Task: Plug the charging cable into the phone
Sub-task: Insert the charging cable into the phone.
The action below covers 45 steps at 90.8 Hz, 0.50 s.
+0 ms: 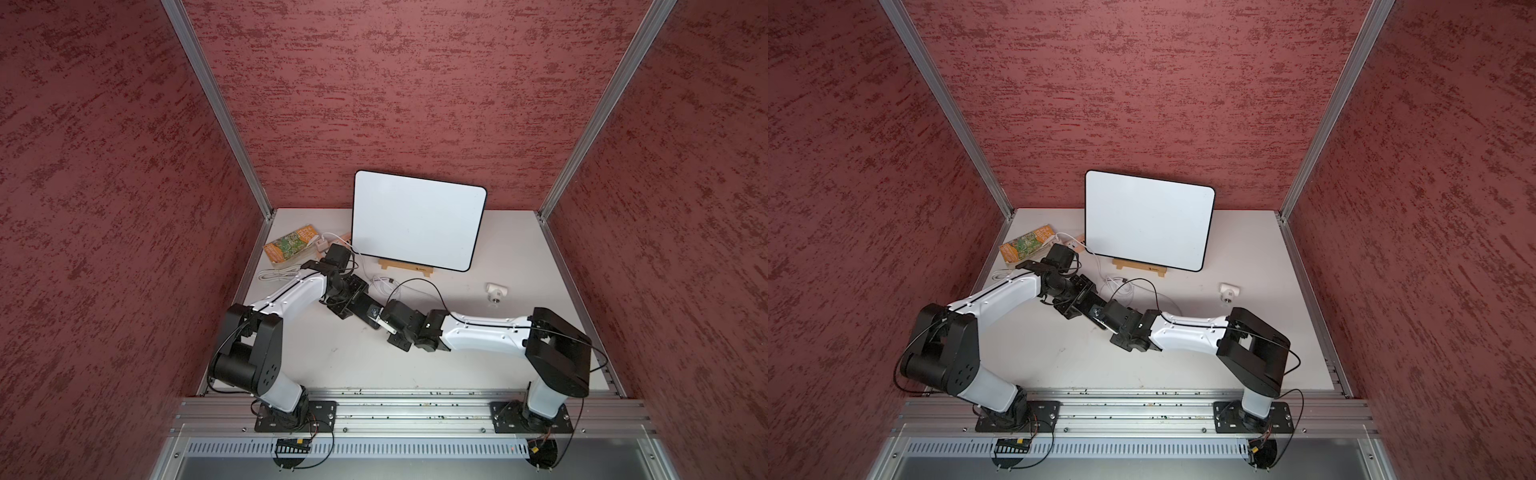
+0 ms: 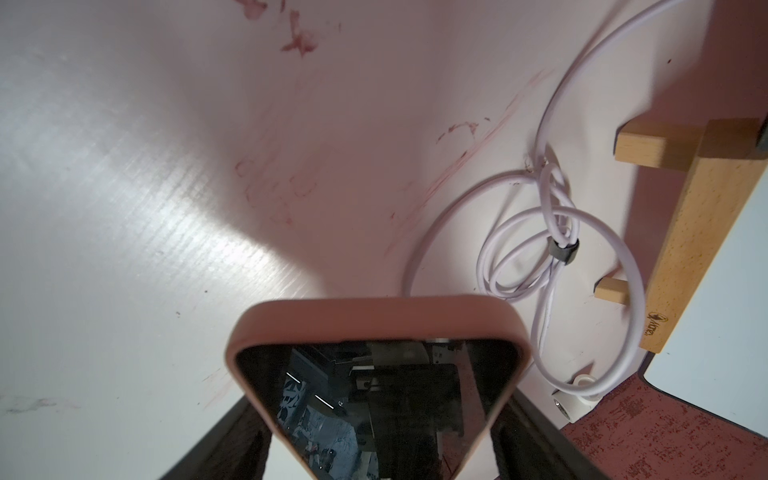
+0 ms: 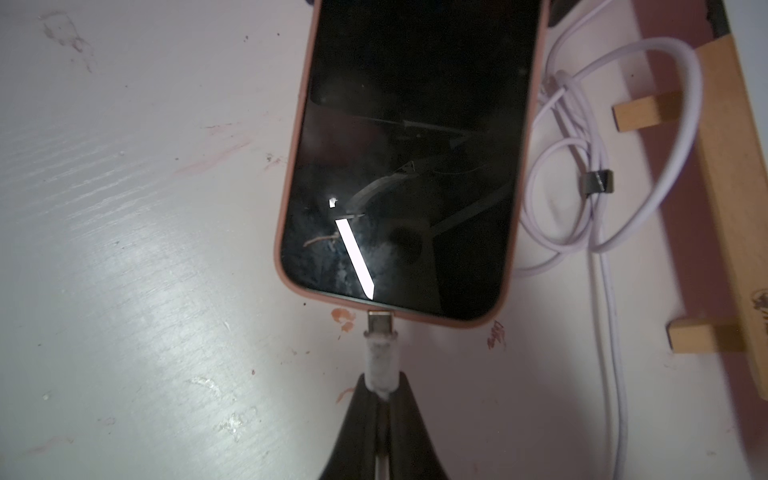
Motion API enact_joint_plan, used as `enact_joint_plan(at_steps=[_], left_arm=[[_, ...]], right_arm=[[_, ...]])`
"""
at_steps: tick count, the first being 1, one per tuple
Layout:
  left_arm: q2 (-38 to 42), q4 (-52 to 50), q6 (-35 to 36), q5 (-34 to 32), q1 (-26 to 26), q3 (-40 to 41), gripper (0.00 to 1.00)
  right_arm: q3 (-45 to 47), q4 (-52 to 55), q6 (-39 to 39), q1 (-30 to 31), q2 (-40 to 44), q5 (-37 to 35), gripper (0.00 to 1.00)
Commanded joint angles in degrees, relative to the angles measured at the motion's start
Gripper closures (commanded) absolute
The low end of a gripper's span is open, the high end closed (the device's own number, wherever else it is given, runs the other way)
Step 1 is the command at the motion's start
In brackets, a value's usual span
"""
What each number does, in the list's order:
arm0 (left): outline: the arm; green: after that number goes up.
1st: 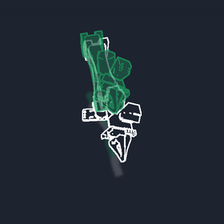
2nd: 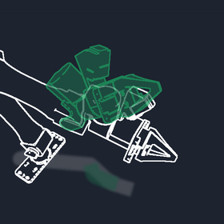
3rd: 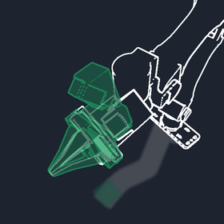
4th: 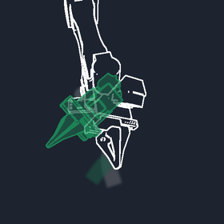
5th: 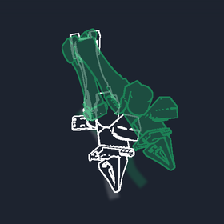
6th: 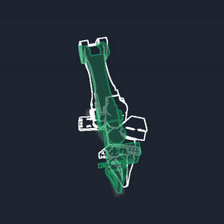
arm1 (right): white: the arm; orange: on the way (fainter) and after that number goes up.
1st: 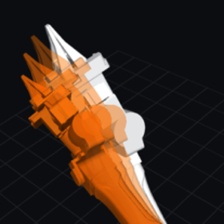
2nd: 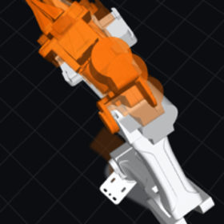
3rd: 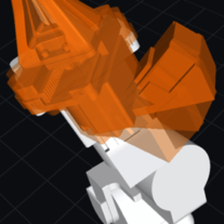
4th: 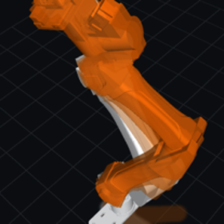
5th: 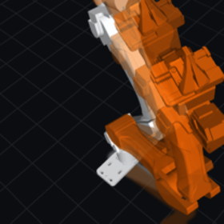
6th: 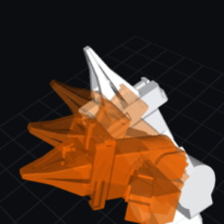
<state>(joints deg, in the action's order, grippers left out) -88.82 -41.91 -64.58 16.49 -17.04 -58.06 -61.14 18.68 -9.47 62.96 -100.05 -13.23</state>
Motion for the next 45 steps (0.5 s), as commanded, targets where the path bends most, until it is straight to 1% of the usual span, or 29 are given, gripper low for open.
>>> enact_joint_plan(at_steps=[1,25,45], left_arm=[[2.1,1.3,-0.5,1.4,-0.2,0.2,1.0],[1.3,1.9,-0.8,1.5,0.0,0.4,1.0],[1.4,1.7,-0.8,1.2,0.0,0.4,1.0]], right_arm=[[-0.7,-1.0,0.2,0.6,-0.6,-0.1,1.0],[1.2,-0.6,1.2,0.5,2.1,0.1,1.0],[2.4,-0.2,2.2,0.6,2.3,0.7,1.0]])
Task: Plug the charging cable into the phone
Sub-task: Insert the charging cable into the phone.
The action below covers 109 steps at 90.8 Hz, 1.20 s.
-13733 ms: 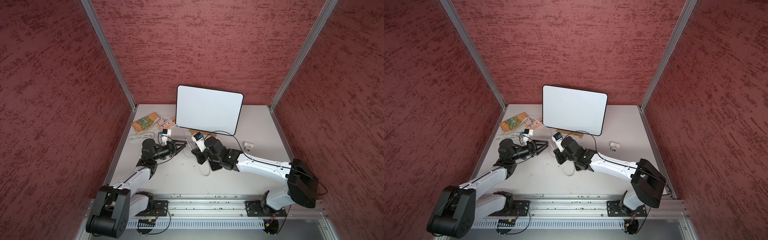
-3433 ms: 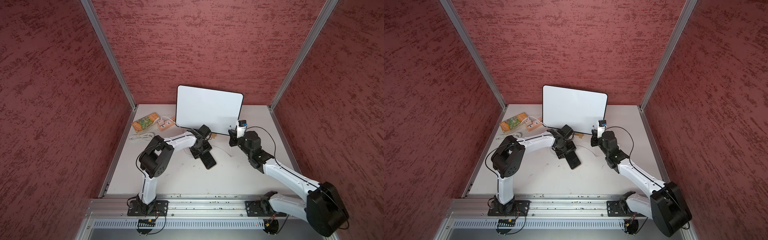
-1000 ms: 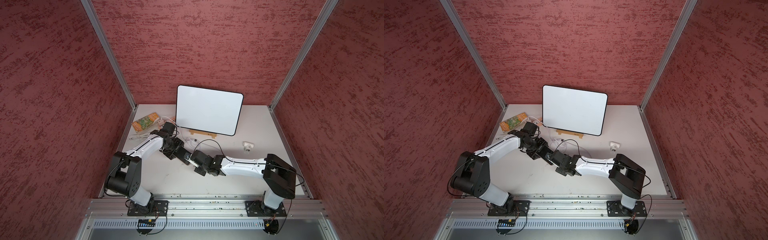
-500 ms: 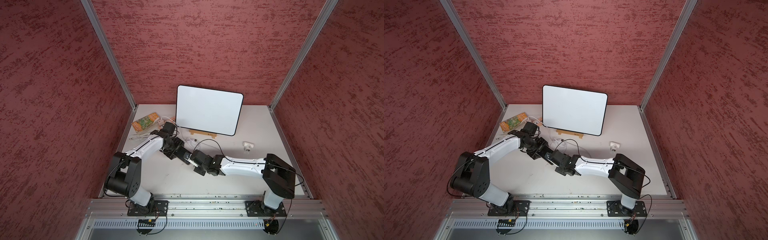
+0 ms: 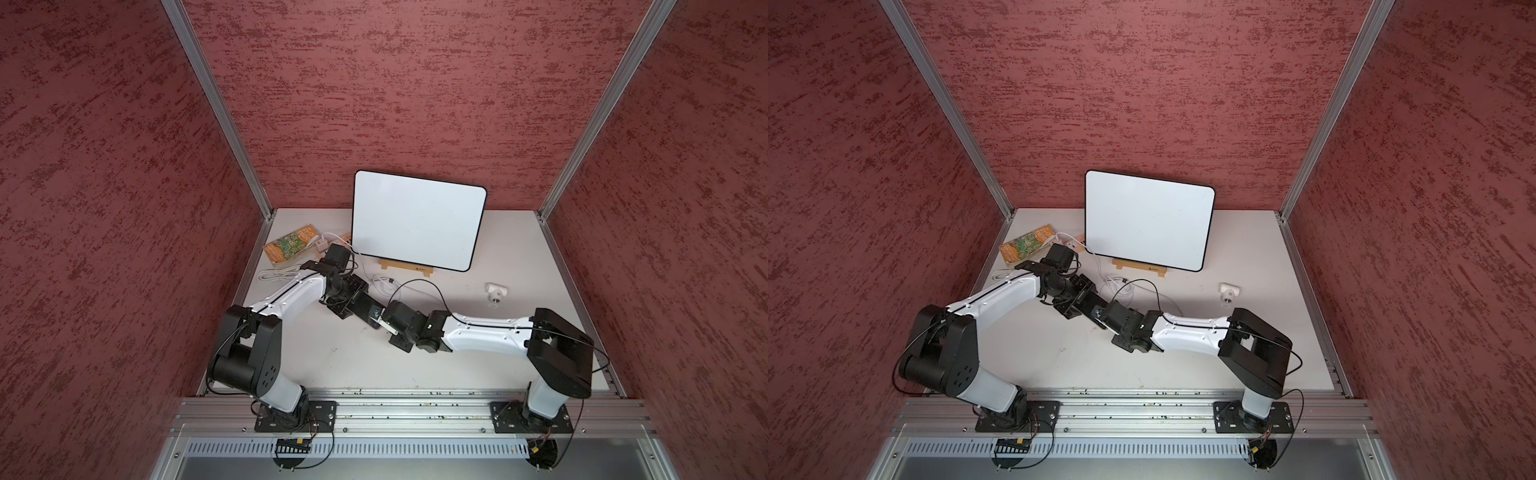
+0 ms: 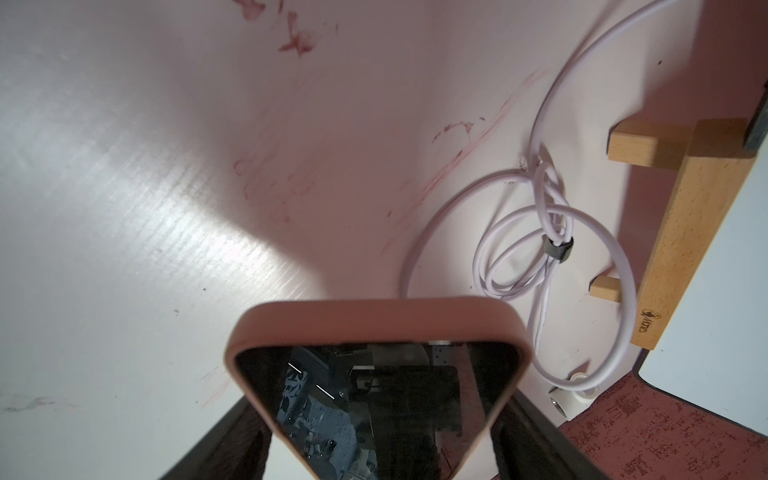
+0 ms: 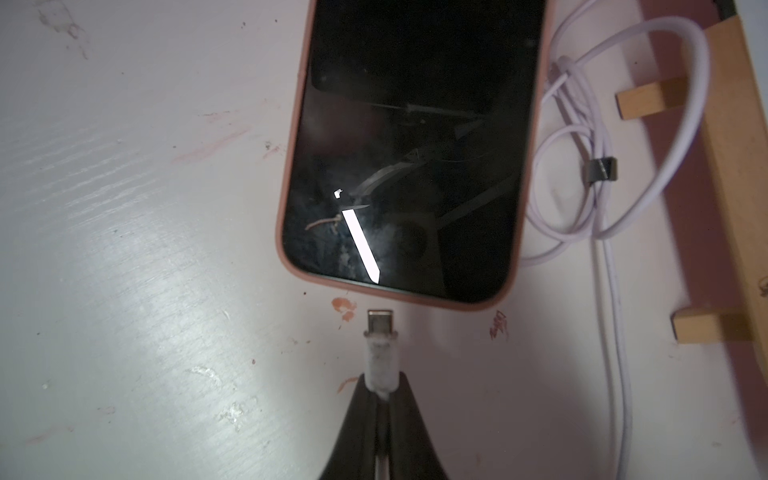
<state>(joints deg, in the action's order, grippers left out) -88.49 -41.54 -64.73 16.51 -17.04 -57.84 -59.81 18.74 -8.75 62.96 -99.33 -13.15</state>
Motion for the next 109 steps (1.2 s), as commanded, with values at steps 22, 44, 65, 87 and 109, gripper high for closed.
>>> enact_joint_plan(at_steps=[22,44,65,87,109], left_arm=[[1.4,1.5,-0.8,1.2,-0.2,0.4,1.0],[1.8,1.9,-1.1,1.0,-0.9,0.7,1.0],[1.8,2.1,-1.1,0.7,-1.5,0.5,1.0],[1.6,2.2,-1.3,0.2,-2.1,0.4,1.0],[1.4,2.2,-1.5,-0.2,-2.8,0.4,1.0]], right_arm=[[1.4,-1.2,1.7,0.7,1.6,0.8,1.0],[0.4,-1.8,1.5,0.7,0.8,1.1,1.0],[0.2,-2.0,1.6,0.7,0.5,1.1,1.0],[-0.1,-2.1,1.3,0.7,0.2,1.0,1.0],[-0.2,-2.4,1.3,0.7,0.1,0.7,1.0]])
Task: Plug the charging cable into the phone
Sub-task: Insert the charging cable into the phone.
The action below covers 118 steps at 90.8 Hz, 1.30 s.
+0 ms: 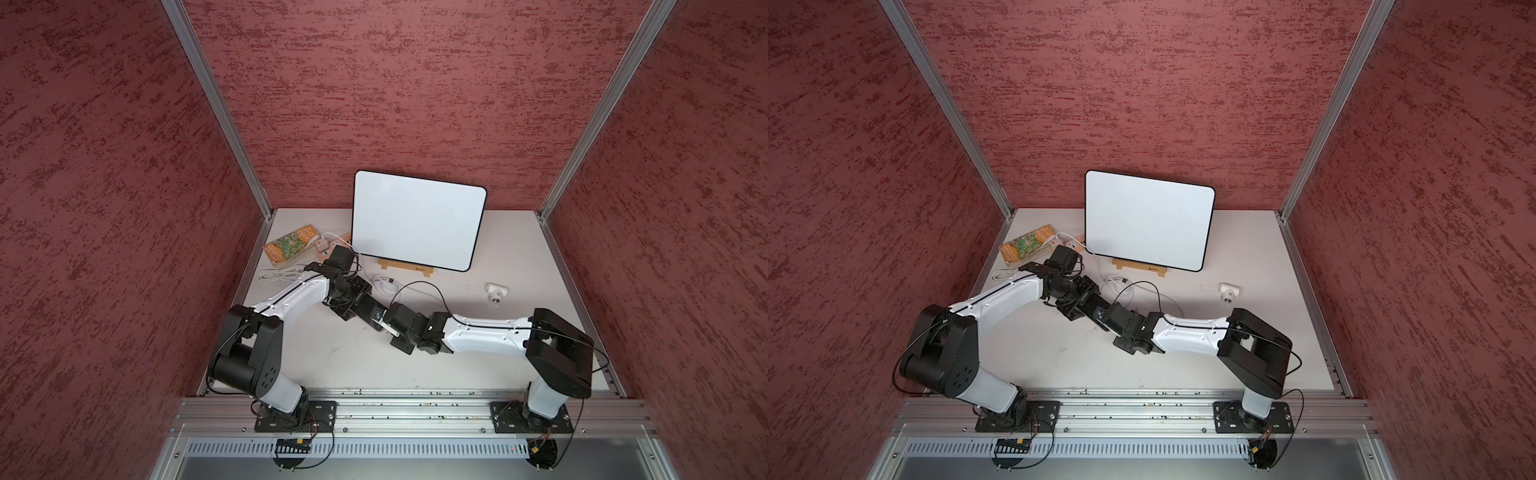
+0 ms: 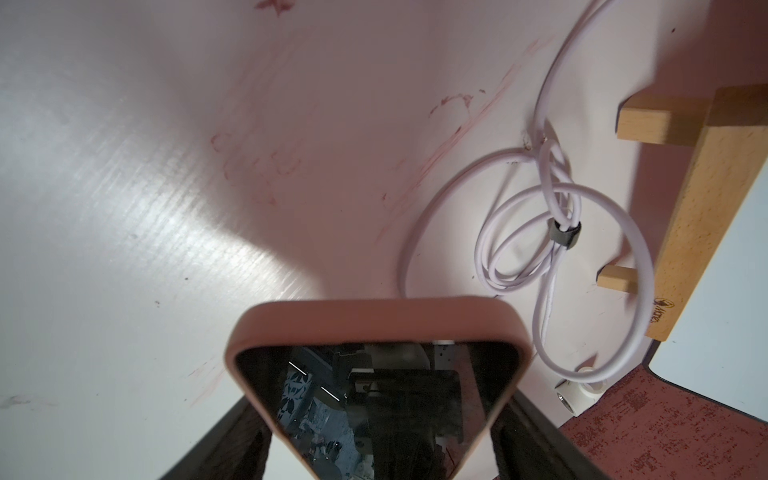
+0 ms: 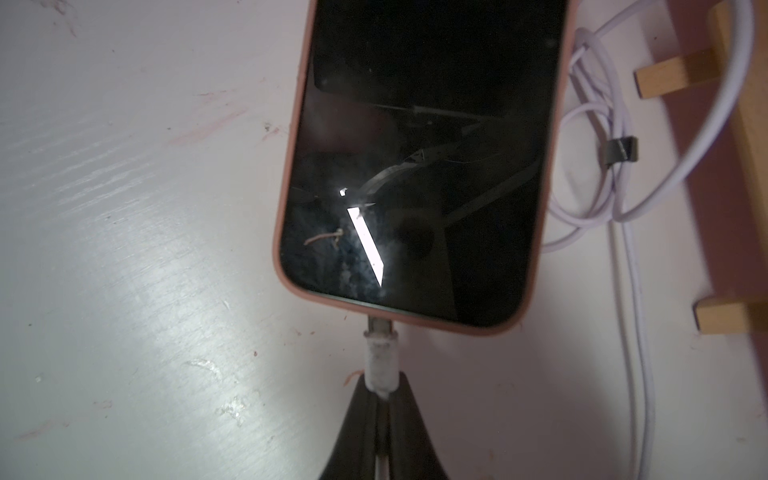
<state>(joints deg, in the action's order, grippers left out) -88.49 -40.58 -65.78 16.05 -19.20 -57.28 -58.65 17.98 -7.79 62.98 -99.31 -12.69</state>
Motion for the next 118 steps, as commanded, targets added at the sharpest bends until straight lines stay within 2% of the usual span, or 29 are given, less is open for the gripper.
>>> enact_joint_plan(at_steps=[1,37,71,87,118], left_arm=[[1.4,1.2,-0.5,0.2,-0.7,-0.2,1.0],[1.6,-0.2,0.0,-2.0,-1.6,-0.1,1.0],[2.6,1.7,-1.7,-0.5,-1.7,1.8,1.0],[2.2,4.9,-4.7,0.8,-2.7,2.8,1.0],[2.8,2.8,-4.9,-1.8,-3.6,1.3,1.0]], right_arm=[[-1.3,-1.6,0.3,0.7,0.0,0.2,1.0],[-1.1,-2.1,0.2,0.7,0.6,-1.3,1.0],[-1.7,-4.7,2.6,0.6,0.4,-3.3,1.0],[-1.3,-11.0,7.6,0.7,1.2,-0.8,1.0],[-3.1,-10.5,6.9,0.7,-1.6,0.8,1.0]])
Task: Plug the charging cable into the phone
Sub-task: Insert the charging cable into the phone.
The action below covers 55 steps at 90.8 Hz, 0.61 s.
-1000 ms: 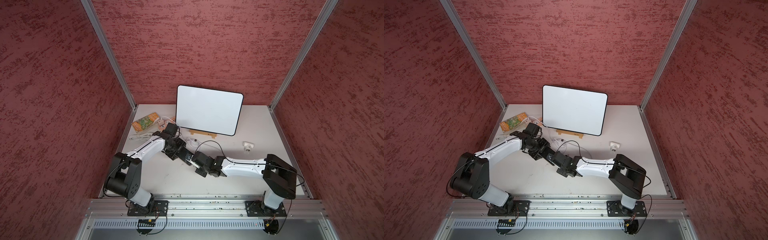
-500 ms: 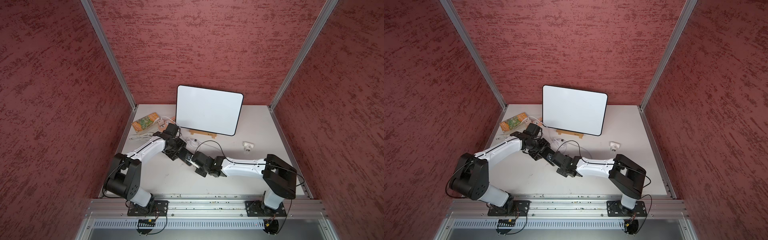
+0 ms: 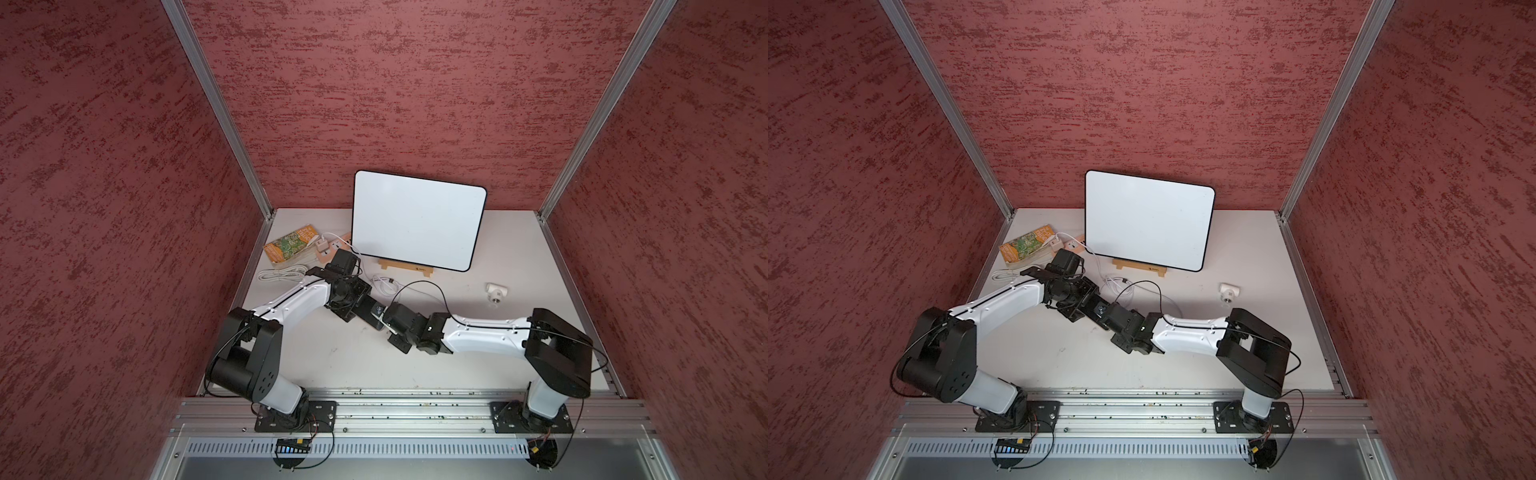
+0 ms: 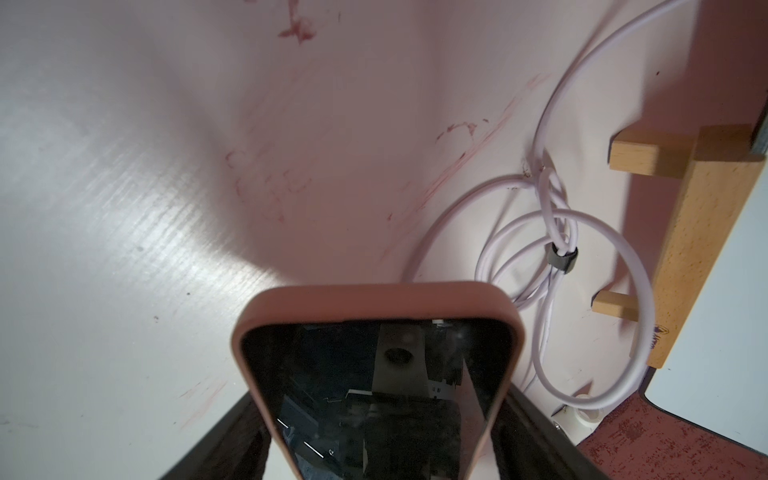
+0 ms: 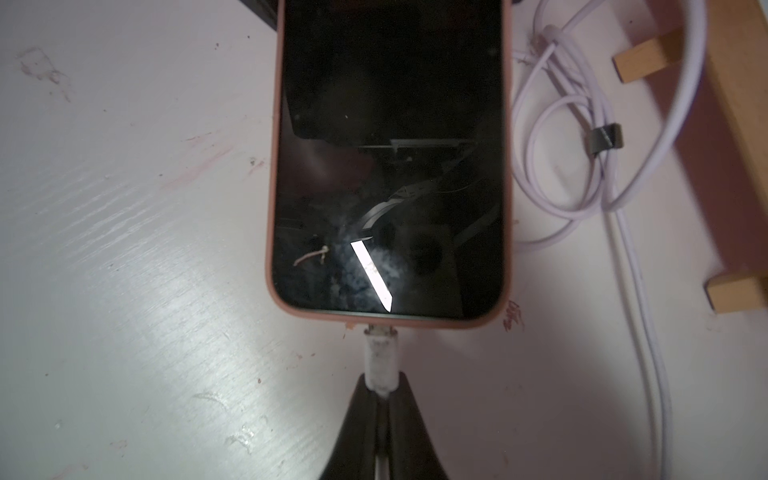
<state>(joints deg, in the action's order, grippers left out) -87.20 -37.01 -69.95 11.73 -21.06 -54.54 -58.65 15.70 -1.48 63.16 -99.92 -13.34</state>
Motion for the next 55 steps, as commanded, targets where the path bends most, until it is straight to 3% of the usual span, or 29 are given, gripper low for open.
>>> enact_joint_plan(at_steps=[1,55], left_arm=[[1.4,-0.9,-0.7,2.3,-1.8,-1.5,1.0],[1.5,0.7,-2.0,2.4,-3.4,-1.2,1.0]], right_arm=[[-3.3,-7.9,0.5,0.6,-1.2,1.6,1.0],[-5.0,-10.6,0.8,0.6,-3.0,1.1,1.0]])
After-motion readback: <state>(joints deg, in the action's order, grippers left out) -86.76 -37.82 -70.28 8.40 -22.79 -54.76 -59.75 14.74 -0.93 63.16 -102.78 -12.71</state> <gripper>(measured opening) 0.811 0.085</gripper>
